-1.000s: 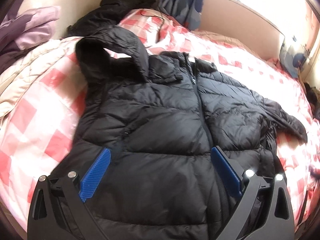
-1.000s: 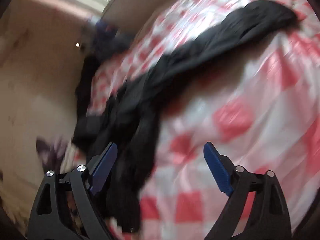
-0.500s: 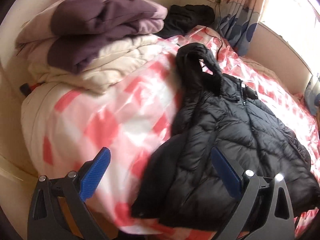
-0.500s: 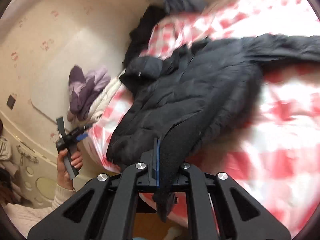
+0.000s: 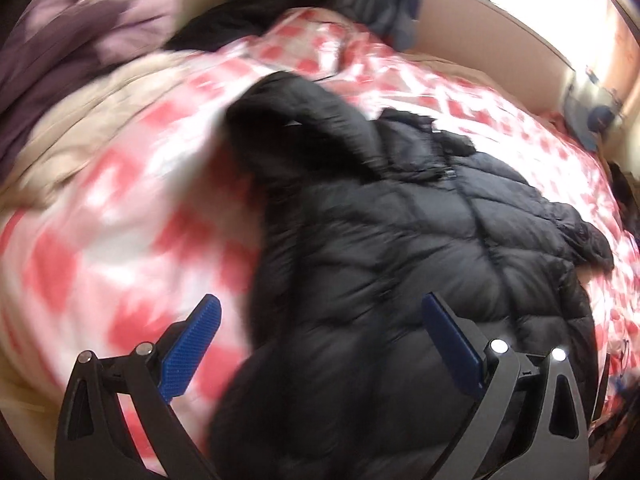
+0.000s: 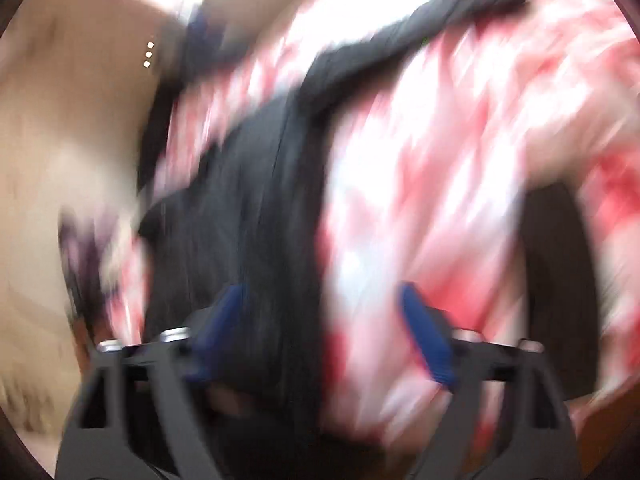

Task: Fold large clothes
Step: 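Lift the held sleeve with the right tool and carry it across the jacket body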

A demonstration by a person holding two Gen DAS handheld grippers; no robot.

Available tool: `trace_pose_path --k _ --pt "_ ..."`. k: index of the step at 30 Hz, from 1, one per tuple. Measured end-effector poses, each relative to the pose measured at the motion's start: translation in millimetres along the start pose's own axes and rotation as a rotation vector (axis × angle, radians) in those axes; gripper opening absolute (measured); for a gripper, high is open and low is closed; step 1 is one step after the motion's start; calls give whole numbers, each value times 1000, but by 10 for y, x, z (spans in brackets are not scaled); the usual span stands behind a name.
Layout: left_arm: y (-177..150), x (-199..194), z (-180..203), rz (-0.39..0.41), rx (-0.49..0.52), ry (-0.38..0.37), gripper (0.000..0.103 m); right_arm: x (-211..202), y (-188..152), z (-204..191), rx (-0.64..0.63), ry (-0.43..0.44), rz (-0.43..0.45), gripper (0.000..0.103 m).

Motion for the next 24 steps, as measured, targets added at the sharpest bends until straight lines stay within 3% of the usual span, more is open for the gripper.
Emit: trace_pose_path --k 2,3,6,8,11,14,15,16,18,20,24 --pt "169 152 247 16 19 -25 96 -80 694 142 119 90 89 87" --pt "242 212 357 28 26 -34 96 -71 1007 214 165 94 127 87" --pt "412 359 636 91 43 -43 96 81 2011 523 250 51 225 87" --pt "428 423 732 119 59 -50 96 231 2605 828 375 56 293 87" --pt "422 561 798 116 79 -40 96 451 3196 1247 474 -1 360 87" --pt "397 663 811 98 72 -59 96 785 3558 1494 524 -29 397 78" --pt "401 678 802 103 73 -51 96 856 3593 1561 526 -22 406 62" --pt "400 687 795 104 75 -41 96 935 3618 1561 528 -8 423 34" --pt "426 708 757 109 76 -4 96 1016 3639 1457 508 11 462 5" --pt "443 748 708 91 62 14 96 902 3673 1264 452 57 518 4" --pt "496 728 553 100 -60 -16 96 379 3533 327 286 172 590 4"
Point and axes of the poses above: each gripper's, at about its wrist camera, not at the fingertips, and x roughly the way its jaws point, z to its right, y to its top, the point moved 5 cm from there along x, roughly the way its jaws point, and after that the axes turned 14 degrees about x, right-handed, at the moved point
